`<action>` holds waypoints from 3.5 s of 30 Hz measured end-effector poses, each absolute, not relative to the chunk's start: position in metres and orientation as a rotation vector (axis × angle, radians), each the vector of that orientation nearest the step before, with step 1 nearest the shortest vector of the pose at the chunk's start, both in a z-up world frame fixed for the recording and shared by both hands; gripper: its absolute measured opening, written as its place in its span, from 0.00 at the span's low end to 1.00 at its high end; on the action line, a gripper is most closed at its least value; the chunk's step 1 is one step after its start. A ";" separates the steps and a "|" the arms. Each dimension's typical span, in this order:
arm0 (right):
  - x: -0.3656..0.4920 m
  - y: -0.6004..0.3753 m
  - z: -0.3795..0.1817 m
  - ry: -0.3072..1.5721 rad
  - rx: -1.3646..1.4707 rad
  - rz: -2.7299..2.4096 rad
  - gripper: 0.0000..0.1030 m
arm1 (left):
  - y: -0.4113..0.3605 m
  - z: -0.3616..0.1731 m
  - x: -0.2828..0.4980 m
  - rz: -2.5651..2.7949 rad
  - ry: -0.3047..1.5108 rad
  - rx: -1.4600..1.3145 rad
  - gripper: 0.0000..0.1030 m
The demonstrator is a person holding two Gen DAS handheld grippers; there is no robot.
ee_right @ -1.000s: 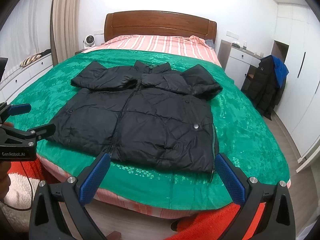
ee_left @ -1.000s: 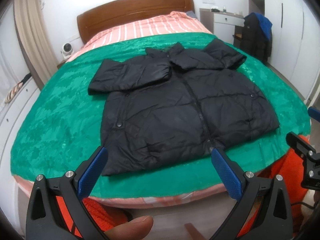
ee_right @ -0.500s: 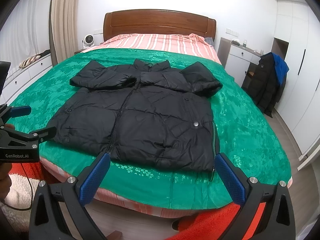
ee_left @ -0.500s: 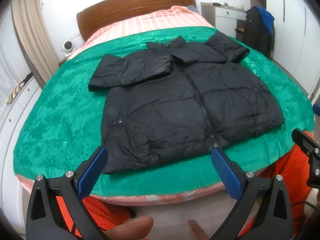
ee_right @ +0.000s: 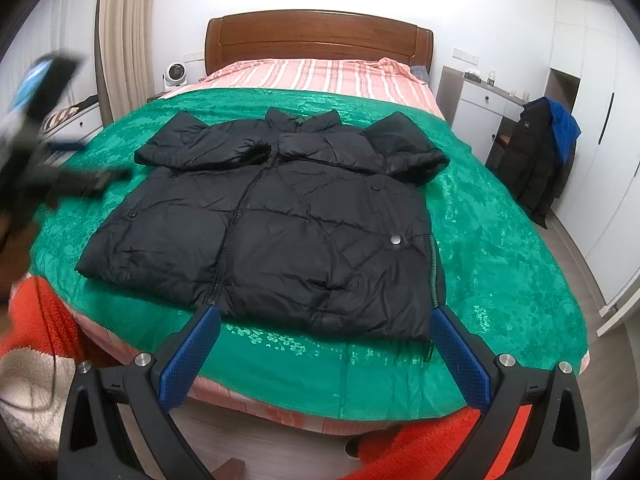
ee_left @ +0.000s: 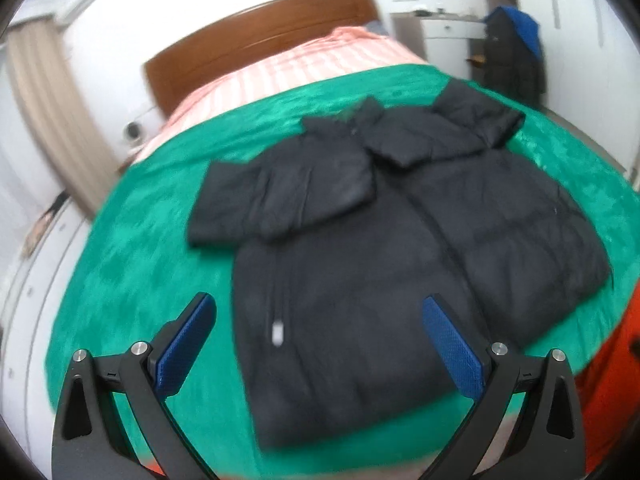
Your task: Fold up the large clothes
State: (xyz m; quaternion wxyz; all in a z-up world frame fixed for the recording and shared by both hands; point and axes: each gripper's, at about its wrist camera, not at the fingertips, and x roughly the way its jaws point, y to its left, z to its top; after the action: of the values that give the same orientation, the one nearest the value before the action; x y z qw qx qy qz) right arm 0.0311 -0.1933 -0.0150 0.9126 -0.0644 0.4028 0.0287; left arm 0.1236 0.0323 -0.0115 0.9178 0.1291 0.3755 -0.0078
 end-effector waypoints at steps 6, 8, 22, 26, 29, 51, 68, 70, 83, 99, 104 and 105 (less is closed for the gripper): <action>0.035 -0.203 -0.026 0.865 -0.095 0.041 1.00 | -0.004 -0.062 0.248 -0.198 0.803 0.521 1.00; 0.034 -0.207 -0.027 0.876 -0.090 0.028 1.00 | -0.016 -0.096 0.285 -0.174 0.856 0.584 1.00; 0.078 -0.229 -0.009 0.773 -0.152 0.115 1.00 | 0.254 -0.013 0.270 0.154 0.761 -0.230 0.24; 0.142 -0.217 0.002 0.749 -0.131 0.229 1.00 | 0.386 -0.028 0.221 0.442 0.727 -0.404 0.23; 0.200 -0.189 -0.003 0.723 -0.251 0.277 1.00 | 0.457 -0.072 0.196 0.640 0.771 -0.501 0.21; 0.368 -0.319 0.035 0.664 -0.201 -0.160 0.28 | 0.456 -0.111 0.155 0.759 0.886 -0.344 0.67; 0.205 -0.599 -0.117 0.993 0.361 -0.650 0.70 | 0.290 -0.095 0.126 0.464 0.899 -0.196 0.78; 0.189 -0.589 -0.101 0.941 0.362 -0.634 0.70 | 0.272 -0.094 0.120 0.382 0.906 -0.214 0.79; 0.094 -0.301 -0.108 0.944 0.417 0.144 0.80 | 0.155 -0.136 0.112 0.080 0.923 -0.172 0.91; 0.120 -0.288 -0.141 0.968 0.263 0.076 1.00 | 0.159 -0.158 0.100 0.157 0.835 -0.188 1.00; 0.121 -0.285 -0.141 0.966 0.244 0.071 1.00 | 0.166 -0.154 0.099 0.128 0.853 -0.186 1.00; 0.121 -0.285 -0.141 0.965 0.246 0.072 1.00 | 0.168 -0.149 0.098 0.130 0.849 -0.195 0.99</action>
State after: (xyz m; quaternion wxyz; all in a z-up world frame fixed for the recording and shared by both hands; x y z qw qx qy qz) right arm 0.1206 -0.2854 -0.1407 0.8778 0.1179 0.4629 0.0346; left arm 0.0982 0.1677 -0.1491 0.9046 -0.0944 0.4109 0.0629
